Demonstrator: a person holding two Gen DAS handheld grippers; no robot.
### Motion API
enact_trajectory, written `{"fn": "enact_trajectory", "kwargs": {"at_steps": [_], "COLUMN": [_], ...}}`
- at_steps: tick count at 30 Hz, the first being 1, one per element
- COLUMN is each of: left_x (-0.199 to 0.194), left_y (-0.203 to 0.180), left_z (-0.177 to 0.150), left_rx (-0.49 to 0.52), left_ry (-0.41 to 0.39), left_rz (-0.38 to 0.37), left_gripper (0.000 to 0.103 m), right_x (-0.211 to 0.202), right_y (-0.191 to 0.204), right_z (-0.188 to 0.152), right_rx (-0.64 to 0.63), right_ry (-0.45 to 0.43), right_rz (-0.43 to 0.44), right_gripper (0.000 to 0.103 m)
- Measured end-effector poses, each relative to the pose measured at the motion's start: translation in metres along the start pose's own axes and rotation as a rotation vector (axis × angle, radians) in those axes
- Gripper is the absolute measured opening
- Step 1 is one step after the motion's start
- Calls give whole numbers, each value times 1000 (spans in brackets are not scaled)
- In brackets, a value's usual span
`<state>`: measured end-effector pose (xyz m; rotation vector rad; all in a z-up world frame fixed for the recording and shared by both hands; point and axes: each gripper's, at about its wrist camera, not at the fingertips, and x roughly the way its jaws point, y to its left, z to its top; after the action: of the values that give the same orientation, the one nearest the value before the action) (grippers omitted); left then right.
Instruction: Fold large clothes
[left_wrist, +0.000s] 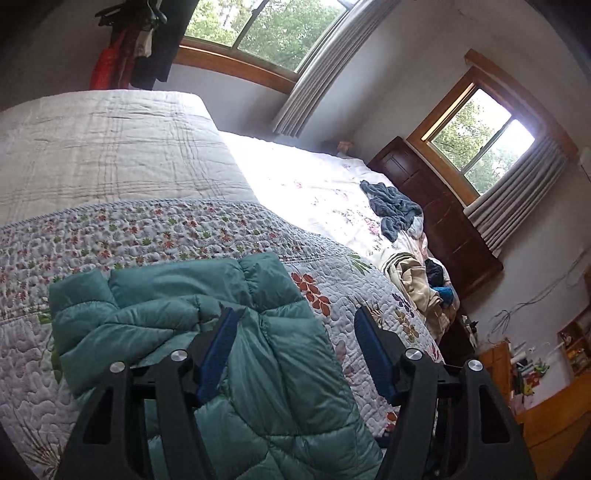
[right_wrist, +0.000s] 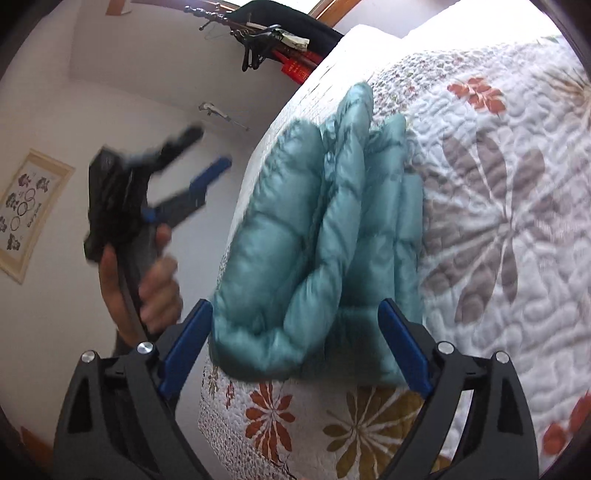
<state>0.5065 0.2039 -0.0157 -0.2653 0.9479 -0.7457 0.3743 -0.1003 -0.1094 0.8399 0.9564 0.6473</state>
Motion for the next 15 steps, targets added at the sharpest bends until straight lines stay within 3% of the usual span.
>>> {"fn": "enact_trajectory", "kwargs": {"at_steps": [3,6,10,14,15], "left_x": [-7,-13,-16,-12,-11], "left_y": [7,15,20,19,18], "left_z": [-12,-18,-27,-36,-39], "left_rx": [4,7,-2,-14,-16], "left_ry": [3,2,17,49,58], "left_rz": [-27,-55,-130,-233,-259], "left_gripper": [66,65,63,59,59], "right_x": [16,39,62,73,74], "right_y": [-1,8,8,-5,-9], "right_z": [29,50,81,107,111], "right_rx": [28,-9,-14,33,42], "right_ry": [77,143,182,189,184], "right_rz": [46,-2,-54,-14,17], "right_gripper": [91,91,91,91,82]}}
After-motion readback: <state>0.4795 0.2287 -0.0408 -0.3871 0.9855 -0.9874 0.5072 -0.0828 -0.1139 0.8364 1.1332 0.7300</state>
